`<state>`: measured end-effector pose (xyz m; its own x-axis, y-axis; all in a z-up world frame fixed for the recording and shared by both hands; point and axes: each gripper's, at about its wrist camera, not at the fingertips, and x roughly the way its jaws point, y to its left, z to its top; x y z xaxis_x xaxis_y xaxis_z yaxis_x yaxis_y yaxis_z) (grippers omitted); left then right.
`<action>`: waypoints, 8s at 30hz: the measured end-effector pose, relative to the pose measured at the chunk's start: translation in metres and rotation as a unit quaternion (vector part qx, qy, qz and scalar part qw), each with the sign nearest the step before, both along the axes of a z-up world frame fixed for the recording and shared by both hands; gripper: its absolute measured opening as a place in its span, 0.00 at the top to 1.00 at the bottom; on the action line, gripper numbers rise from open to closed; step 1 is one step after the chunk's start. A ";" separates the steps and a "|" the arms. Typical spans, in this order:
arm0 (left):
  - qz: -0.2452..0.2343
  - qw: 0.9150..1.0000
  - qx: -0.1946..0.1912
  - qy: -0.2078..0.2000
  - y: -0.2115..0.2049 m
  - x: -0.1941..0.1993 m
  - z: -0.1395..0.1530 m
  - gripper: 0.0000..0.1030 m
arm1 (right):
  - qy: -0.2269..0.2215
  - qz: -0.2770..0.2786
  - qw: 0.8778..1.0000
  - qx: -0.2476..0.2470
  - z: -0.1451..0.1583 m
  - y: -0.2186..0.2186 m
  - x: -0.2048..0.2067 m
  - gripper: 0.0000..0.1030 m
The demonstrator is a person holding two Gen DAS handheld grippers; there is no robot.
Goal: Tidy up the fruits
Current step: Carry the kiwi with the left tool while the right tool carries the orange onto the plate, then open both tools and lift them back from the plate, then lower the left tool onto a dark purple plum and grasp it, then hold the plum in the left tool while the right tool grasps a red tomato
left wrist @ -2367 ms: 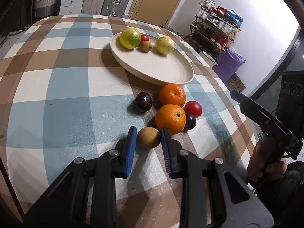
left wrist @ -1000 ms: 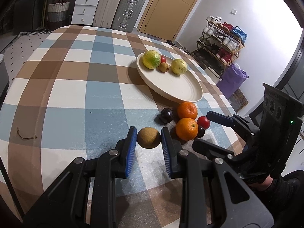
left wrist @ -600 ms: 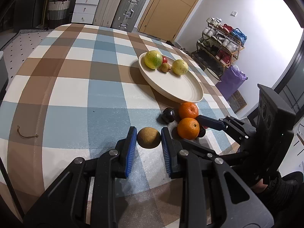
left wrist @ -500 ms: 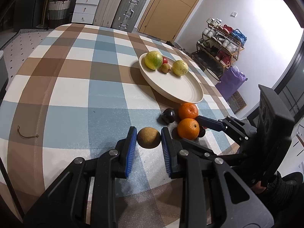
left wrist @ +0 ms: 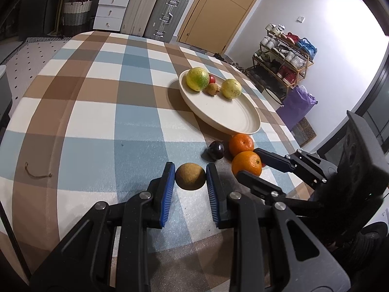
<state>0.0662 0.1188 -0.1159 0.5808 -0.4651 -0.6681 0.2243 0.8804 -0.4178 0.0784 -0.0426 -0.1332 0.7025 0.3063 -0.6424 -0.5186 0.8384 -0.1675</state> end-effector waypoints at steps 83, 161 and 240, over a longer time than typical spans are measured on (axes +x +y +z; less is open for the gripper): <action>-0.073 0.995 0.074 0.011 -0.152 0.178 0.024 0.77 | 0.002 -0.092 0.980 0.178 0.052 -0.145 0.117 0.29; -0.021 0.985 0.169 0.012 -0.149 0.017 -0.021 0.02 | 0.017 -0.098 0.958 0.269 0.026 -0.165 -0.015 0.03; -0.013 0.999 0.031 -0.030 -0.061 -0.019 0.017 0.78 | 0.140 -0.088 0.981 0.098 -0.019 -0.087 0.040 0.72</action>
